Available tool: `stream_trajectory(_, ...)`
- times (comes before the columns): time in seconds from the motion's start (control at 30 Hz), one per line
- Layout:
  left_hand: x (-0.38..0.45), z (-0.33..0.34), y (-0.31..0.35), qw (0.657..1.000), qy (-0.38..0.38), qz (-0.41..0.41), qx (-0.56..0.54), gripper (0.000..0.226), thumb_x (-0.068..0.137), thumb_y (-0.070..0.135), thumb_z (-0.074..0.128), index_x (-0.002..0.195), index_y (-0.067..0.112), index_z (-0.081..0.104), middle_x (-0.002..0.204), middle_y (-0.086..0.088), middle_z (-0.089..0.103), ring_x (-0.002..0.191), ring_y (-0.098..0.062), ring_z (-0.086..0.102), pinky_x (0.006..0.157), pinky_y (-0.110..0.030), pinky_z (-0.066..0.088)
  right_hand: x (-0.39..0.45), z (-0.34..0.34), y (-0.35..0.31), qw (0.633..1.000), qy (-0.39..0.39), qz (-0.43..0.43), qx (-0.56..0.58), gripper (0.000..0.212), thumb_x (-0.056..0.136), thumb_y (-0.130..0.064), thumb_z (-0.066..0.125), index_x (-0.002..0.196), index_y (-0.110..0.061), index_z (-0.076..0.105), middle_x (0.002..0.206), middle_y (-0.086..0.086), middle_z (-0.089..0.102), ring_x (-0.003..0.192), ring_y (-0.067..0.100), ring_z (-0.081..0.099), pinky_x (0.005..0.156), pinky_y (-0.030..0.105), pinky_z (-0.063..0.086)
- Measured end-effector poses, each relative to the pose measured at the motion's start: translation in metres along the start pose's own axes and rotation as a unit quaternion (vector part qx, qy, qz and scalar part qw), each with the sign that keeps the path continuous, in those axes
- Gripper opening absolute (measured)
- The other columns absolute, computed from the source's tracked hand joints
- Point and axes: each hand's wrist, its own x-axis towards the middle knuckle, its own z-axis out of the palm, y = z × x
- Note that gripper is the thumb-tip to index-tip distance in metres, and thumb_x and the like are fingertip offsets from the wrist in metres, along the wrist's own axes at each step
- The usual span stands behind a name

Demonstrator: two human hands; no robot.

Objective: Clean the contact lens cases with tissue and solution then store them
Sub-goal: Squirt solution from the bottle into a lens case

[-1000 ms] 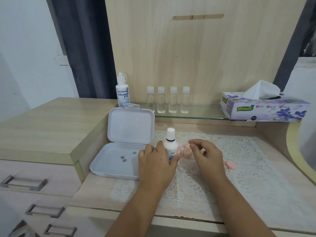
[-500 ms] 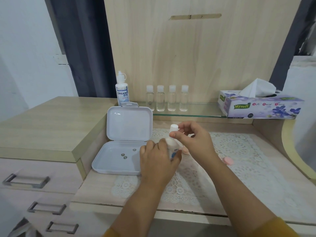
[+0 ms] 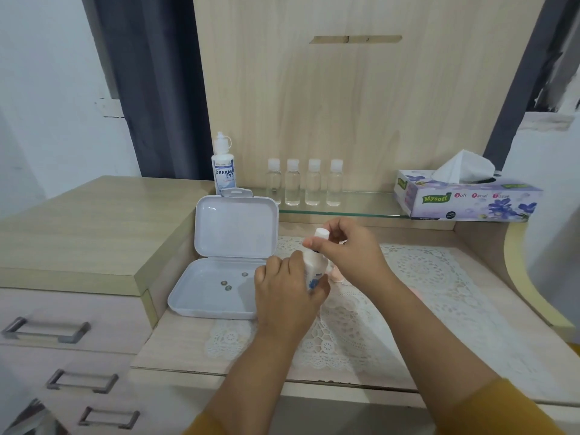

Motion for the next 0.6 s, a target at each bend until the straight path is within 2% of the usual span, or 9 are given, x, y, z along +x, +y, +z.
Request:
stream_trajectory(0.13, 0.0, 0.001, -0.001, 1.0, -0.001, 0.0, 0.006, 0.039, 0.076, 0.051, 0.05, 0.086, 0.015, 0.06, 0.066, 0.006, 0.059, 0.071, -0.02, 0.05, 0.07, -0.031, 0.026, 0.004, 0.001, -0.006, 1.0, -0.011, 0.023, 0.003, 0.018, 0.078, -0.024, 0.079, 0.085, -0.013, 0.067, 0.081, 0.003, 0.071, 0.067, 0.008, 0.062, 0.059, 0.019, 0.044)
stream_trajectory(0.23, 0.001, 0.001, -0.001, 1.0, -0.002, 0.0, 0.008, 0.039, 0.076, 0.05, 0.05, 0.085, 0.013, 0.061, 0.065, 0.005, 0.058, 0.07, -0.02, 0.05, 0.069, -0.032, 0.026, 0.005, -0.001, -0.007, 0.999, -0.037, 0.02, 0.008, 0.015, 0.081, -0.021, 0.076, 0.088, -0.009, 0.069, 0.078, 0.001, 0.072, 0.053, -0.004, 0.059, 0.052, 0.012, 0.04)
stream_trajectory(0.4, 0.0, 0.001, -0.001, 1.0, -0.002, 0.004, 0.006, 0.038, 0.076, 0.05, 0.052, 0.083, 0.014, 0.06, 0.065, 0.006, 0.057, 0.07, -0.02, 0.05, 0.07, -0.031, 0.025, 0.009, -0.004, -0.005, 0.998, -0.055, 0.009, -0.009, 0.009, 0.083, -0.02, 0.074, 0.085, -0.012, 0.07, 0.068, -0.007, 0.067, 0.047, -0.006, 0.053, 0.047, 0.008, 0.036)
stream_trajectory(0.5, 0.0, 0.0, -0.001, 1.0, 0.001, 0.0, -0.005, 0.038, 0.078, 0.052, 0.05, 0.083, 0.015, 0.06, 0.064, 0.007, 0.056, 0.069, -0.018, 0.05, 0.07, -0.031, 0.025, 0.009, -0.009, -0.007, 0.995, -0.098, -0.002, 0.006, 0.004, 0.085, -0.015, 0.071, 0.085, -0.018, 0.07, 0.073, -0.006, 0.07, 0.063, 0.0, 0.061, 0.062, 0.015, 0.045)
stream_trajectory(0.6, 0.0, -0.001, -0.001, 1.0, 0.005, -0.006, -0.014, 0.041, 0.08, 0.055, 0.048, 0.085, 0.016, 0.061, 0.065, 0.008, 0.055, 0.069, -0.017, 0.049, 0.07, -0.03, 0.025, 0.011, -0.015, -0.01, 0.991, -0.135, -0.004, -0.006, 0.014, 0.088, -0.016, 0.068, 0.1, -0.021, 0.071, 0.084, -0.007, 0.073, 0.084, 0.002, 0.067, 0.079, 0.019, 0.049)
